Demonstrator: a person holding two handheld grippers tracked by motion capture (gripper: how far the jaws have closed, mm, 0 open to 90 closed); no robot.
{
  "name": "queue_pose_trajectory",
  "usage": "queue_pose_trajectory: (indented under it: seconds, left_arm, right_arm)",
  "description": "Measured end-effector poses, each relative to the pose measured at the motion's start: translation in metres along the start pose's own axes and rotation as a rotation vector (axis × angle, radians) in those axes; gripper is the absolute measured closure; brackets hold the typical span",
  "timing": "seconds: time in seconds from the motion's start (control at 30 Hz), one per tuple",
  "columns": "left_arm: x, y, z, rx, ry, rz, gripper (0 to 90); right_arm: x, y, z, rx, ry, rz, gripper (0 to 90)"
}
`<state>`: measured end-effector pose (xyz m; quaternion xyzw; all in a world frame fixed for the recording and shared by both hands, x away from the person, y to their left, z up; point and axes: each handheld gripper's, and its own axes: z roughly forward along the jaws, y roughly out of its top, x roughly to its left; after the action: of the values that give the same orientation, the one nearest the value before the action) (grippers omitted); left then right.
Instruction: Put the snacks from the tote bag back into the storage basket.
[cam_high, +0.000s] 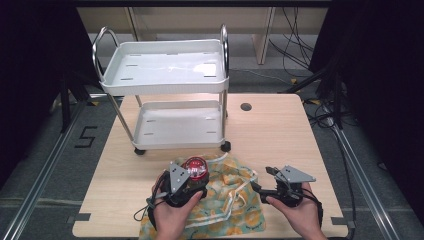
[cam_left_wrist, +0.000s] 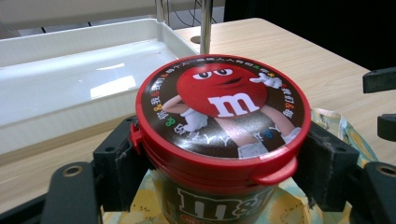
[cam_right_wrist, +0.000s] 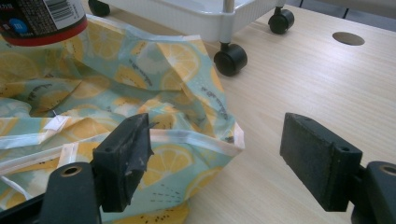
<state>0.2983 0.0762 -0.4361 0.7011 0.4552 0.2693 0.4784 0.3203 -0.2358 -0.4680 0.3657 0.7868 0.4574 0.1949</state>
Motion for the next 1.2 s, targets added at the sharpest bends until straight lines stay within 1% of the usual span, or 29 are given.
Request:
queue_pose_trajectory:
  seconds: [0.03, 0.07, 0.1, 0.13, 0.17, 0.2, 0.23, 0.27, 0.3, 0.33, 0.37, 0.4, 0.47, 0.5, 0.63, 0.7, 0.8, 0.87, 0.93, 0.97, 1.0, 1.07, 1.1, 1.2]
  left_arm:
    - [0.0006, 0.0004, 0.0000, 0.002, 0.000, -0.001, 25.4]
    - [0.0007, 0.0005, -0.0001, 0.000, 0.002, -0.004, 25.4]
    - [0.0013, 0.0005, -0.0002, -0.005, -0.002, -0.005, 25.4]
    - [0.0013, 0.0009, -0.0007, -0.002, 0.000, -0.008, 25.4]
    - [0.0022, 0.0011, -0.0009, -0.010, 0.003, -0.001, 25.4]
    - [0.0022, 0.0013, -0.0016, -0.005, 0.005, -0.002, 25.4]
    - [0.0026, 0.0015, -0.0017, -0.012, 0.004, -0.004, 25.4]
    - [0.0025, 0.0020, -0.0026, -0.012, 0.009, -0.009, 25.5]
    - [0.0033, 0.0025, -0.0031, -0.015, 0.012, -0.004, 25.4]
    - [0.0034, 0.0029, -0.0038, -0.017, 0.013, -0.003, 25.4]
    - [0.0035, 0.0034, -0.0043, -0.017, 0.016, -0.003, 25.4]
    - [0.0036, 0.0036, -0.0043, -0.020, 0.013, -0.010, 25.4]
    - [0.0043, 0.0042, -0.0046, -0.024, 0.021, -0.004, 25.4]
    - [0.0048, 0.0043, -0.0044, -0.027, 0.019, -0.002, 25.4]
    - [0.0048, 0.0046, -0.0052, -0.030, 0.036, -0.007, 25.4]
    - [0.0054, 0.0051, -0.0059, -0.029, 0.040, -0.006, 25.4]
    - [0.0059, 0.0055, -0.0062, -0.039, 0.037, -0.004, 25.4]
    - [0.0054, 0.0061, -0.0068, -0.038, 0.043, -0.003, 25.4]
    - [0.0056, 0.0060, -0.0063, -0.049, 0.042, -0.007, 25.5]
    - [0.0055, 0.0064, -0.0071, -0.043, 0.044, -0.007, 25.4]
    - [0.0056, 0.0066, -0.0072, -0.046, 0.043, -0.011, 25.4]
    - [0.0065, 0.0071, -0.0069, -0.054, 0.043, -0.005, 25.5]
    - [0.0067, 0.0076, -0.0079, -0.047, 0.047, -0.006, 25.4]
    - [0.0082, 0.0081, -0.0080, -0.055, 0.055, -0.009, 25.4]
  right_arm:
    - [-0.0018, 0.0001, 0.0002, -0.003, -0.006, -0.022, 25.6]
    - [-0.0004, 0.0002, -0.0009, 0.002, -0.009, 0.000, 25.6]
    - [-0.0010, 0.0003, -0.0011, 0.004, -0.010, -0.005, 25.6]
    - [-0.0023, 0.0004, -0.0005, -0.009, -0.006, -0.016, 25.6]
    - [-0.0031, 0.0005, -0.0010, -0.008, -0.003, -0.022, 25.6]
    - [-0.0041, 0.0007, -0.0014, -0.018, -0.017, -0.034, 25.6]
    - [-0.0027, 0.0004, -0.0017, -0.013, -0.015, -0.015, 25.6]
    - [-0.0027, 0.0000, -0.0016, -0.012, -0.019, -0.013, 25.6]
    - [-0.0033, 0.0001, -0.0024, -0.003, -0.017, -0.017, 25.6]
    - [-0.0023, -0.0001, -0.0025, -0.008, -0.018, -0.007, 25.6]
    - [-0.0016, -0.0001, -0.0032, -0.001, -0.014, 0.004, 25.6]
    - [-0.0017, 0.0000, -0.0032, -0.001, -0.015, 0.006, 25.6]
    - [-0.0043, 0.0001, -0.0022, -0.007, -0.019, -0.022, 25.6]
    - [-0.0043, 0.0001, -0.0020, -0.006, -0.020, -0.020, 25.7]
    - [-0.0031, 0.0002, -0.0023, -0.002, -0.015, -0.013, 25.6]
    - [-0.0038, 0.0003, -0.0020, -0.012, -0.019, -0.027, 25.6]
    - [-0.0039, 0.0002, -0.0021, -0.012, -0.020, -0.027, 25.6]
    - [-0.0038, 0.0003, -0.0021, -0.012, -0.020, -0.026, 25.6]
    - [-0.0036, 0.0003, -0.0020, -0.012, -0.020, -0.026, 25.6]
    - [-0.0025, 0.0002, -0.0023, -0.004, -0.016, -0.012, 25.6]
    - [-0.0025, 0.0001, -0.0023, -0.004, -0.016, -0.012, 25.6]
    - [-0.0034, 0.0002, -0.0021, -0.010, -0.019, -0.024, 25.6]
    - [-0.0038, 0.0002, -0.0020, -0.012, -0.020, -0.028, 25.6]
    - [-0.0045, 0.0000, -0.0018, -0.014, -0.022, -0.034, 25.6]
